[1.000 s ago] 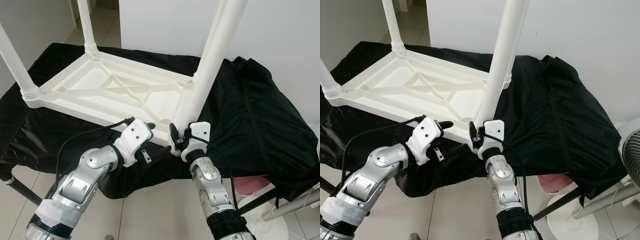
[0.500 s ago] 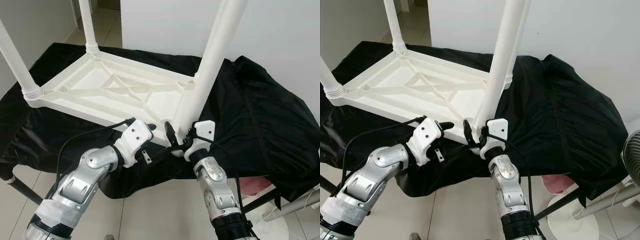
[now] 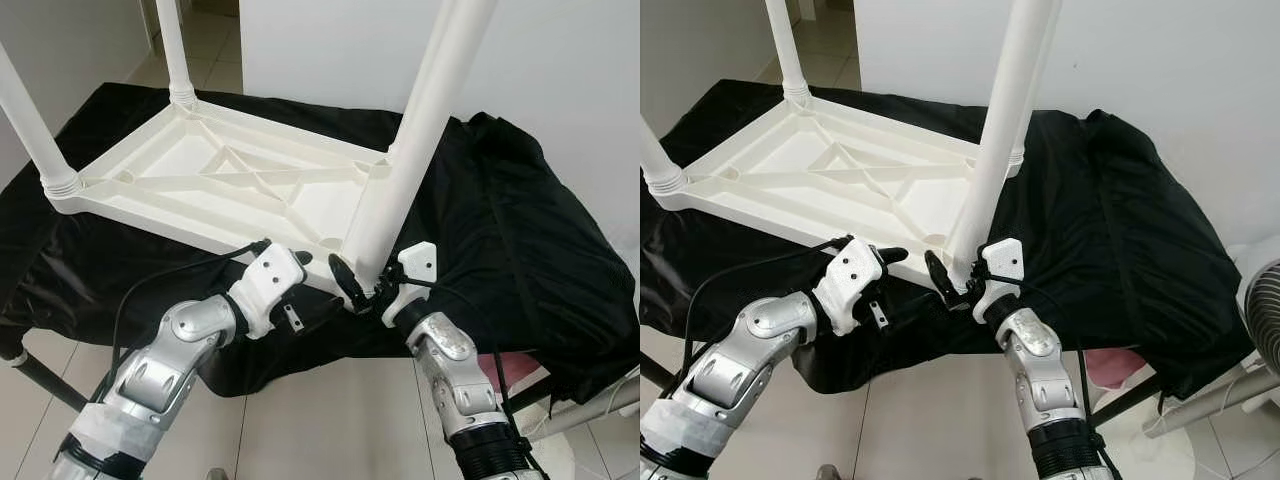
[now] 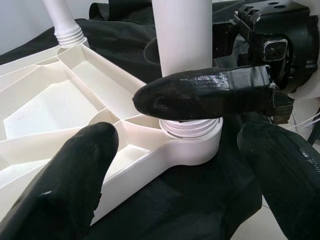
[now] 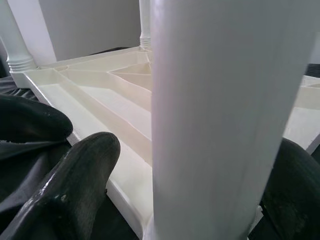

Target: Building children table

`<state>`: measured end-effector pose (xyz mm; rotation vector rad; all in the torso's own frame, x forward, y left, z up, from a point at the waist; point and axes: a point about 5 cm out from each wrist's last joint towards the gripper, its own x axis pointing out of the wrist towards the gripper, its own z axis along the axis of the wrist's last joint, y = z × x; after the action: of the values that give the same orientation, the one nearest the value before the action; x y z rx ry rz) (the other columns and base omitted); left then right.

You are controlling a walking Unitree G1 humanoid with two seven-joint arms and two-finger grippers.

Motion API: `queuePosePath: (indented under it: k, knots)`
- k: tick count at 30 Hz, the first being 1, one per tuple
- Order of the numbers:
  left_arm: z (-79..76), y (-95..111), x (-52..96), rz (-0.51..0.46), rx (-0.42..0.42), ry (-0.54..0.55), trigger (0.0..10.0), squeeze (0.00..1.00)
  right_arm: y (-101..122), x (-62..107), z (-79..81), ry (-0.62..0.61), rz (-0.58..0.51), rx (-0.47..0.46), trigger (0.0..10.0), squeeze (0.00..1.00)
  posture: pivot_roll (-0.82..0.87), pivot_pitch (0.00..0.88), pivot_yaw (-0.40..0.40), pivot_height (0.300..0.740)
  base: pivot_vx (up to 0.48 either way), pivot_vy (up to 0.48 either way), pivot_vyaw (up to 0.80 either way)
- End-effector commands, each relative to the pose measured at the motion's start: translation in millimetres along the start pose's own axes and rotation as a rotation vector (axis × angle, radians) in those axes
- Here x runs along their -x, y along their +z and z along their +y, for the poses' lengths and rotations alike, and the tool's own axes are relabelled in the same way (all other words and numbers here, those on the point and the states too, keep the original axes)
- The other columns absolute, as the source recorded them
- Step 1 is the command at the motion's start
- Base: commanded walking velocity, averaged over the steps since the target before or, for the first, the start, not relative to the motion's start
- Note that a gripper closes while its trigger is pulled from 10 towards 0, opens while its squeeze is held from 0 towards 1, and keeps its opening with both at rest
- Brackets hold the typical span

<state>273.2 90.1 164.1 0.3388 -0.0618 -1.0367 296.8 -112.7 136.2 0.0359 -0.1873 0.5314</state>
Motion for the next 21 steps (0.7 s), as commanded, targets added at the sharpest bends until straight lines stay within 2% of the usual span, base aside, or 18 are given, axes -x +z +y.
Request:
queuePosePath:
  k: [1,10,18,21]
  knots:
    - [-1.4,0.1,0.4,0.005,-0.001,-0.004,10.0,0.0,-0.3,1.7,-7.1,-0.013,-0.001,0.017,10.0,0.0,0.04,0.049,-0.09,0.74,0.0,0.0,0.0]
    - [-0.1,1.4,-1.1,0.001,0.002,0.002,10.0,0.0,-2.0,6.9,-11.9,0.003,0.009,0.043,10.0,0.0,0.03,0.041,-0.083,0.74,0.0,0.0,0.0]
    - [-2.6,0.3,-5.7,-0.002,0.003,-0.01,10.0,0.0,-2.1,11.8,-11.1,0.154,0.024,0.022,10.0,0.0,0.02,0.017,-0.088,0.74,0.0,0.0,0.0]
    - [-1.9,-0.1,-5.4,-0.002,0.001,-0.003,10.0,0.0,-2.9,11.2,-11.8,0.169,0.027,0.019,10.0,0.0,0.02,0.012,-0.09,0.74,0.0,0.0,0.0]
